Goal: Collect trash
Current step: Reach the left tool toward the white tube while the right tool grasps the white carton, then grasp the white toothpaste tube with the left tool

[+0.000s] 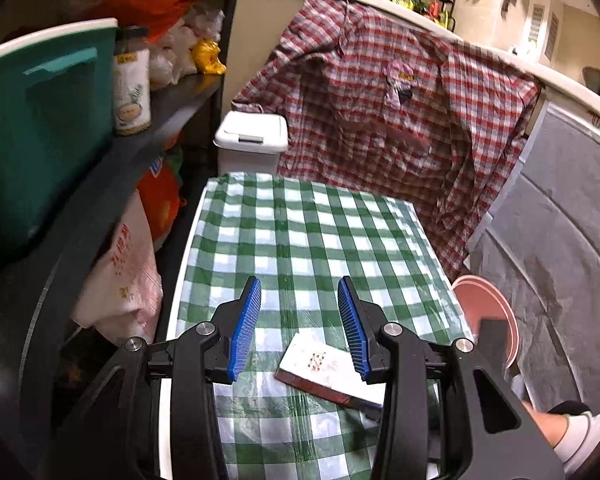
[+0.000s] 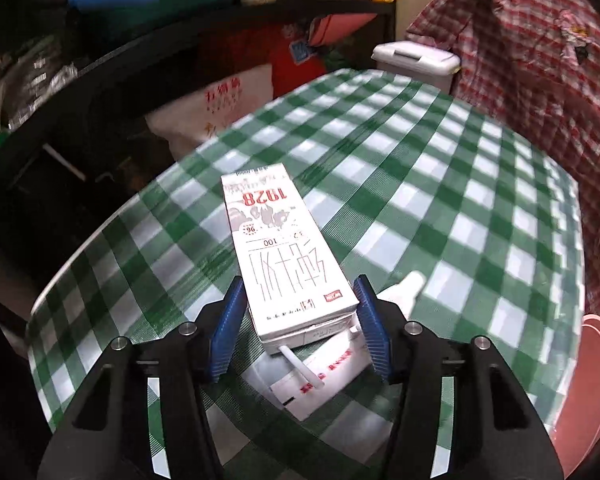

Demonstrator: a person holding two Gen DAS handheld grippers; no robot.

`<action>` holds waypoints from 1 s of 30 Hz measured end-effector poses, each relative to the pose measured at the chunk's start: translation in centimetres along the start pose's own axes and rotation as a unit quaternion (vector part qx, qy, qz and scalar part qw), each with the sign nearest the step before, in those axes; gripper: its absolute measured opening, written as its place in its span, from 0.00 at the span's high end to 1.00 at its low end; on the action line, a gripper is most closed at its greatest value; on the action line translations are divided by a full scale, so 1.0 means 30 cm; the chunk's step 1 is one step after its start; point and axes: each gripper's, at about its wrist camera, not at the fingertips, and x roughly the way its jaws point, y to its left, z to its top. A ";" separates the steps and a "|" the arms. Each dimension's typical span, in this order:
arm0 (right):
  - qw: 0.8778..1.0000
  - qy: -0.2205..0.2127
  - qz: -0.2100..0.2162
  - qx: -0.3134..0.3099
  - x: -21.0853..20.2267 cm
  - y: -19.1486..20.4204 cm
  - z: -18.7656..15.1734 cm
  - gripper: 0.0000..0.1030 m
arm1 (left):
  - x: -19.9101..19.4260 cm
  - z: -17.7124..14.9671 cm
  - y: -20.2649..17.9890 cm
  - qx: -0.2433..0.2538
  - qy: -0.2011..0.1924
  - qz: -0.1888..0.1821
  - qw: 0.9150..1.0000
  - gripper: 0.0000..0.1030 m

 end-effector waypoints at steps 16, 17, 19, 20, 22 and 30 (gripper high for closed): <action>0.982 -0.022 -0.129 0.137 -0.203 -0.381 -0.095 0.49 | 0.337 -0.212 -0.300 0.060 0.117 -0.053 0.990 0.62; 0.982 -0.016 -0.129 0.139 -0.202 -0.387 -0.106 0.49 | 0.364 -0.236 -0.318 0.067 0.125 -0.051 0.989 0.62; 0.982 -0.002 -0.129 0.138 -0.192 -0.394 -0.122 0.49 | 0.405 -0.272 -0.343 0.079 0.136 -0.044 0.987 0.62; 0.982 0.004 -0.128 0.137 -0.181 -0.396 -0.128 0.49 | 0.421 -0.285 -0.353 0.084 0.139 -0.039 0.986 0.62; 0.982 0.018 -0.127 0.135 -0.164 -0.403 -0.145 0.49 | 0.453 -0.301 -0.369 0.092 0.142 -0.028 0.985 0.62; 0.984 0.043 -0.121 0.124 -0.116 -0.403 -0.183 0.49 | 0.546 -0.328 -0.398 0.108 0.174 0.010 0.979 0.62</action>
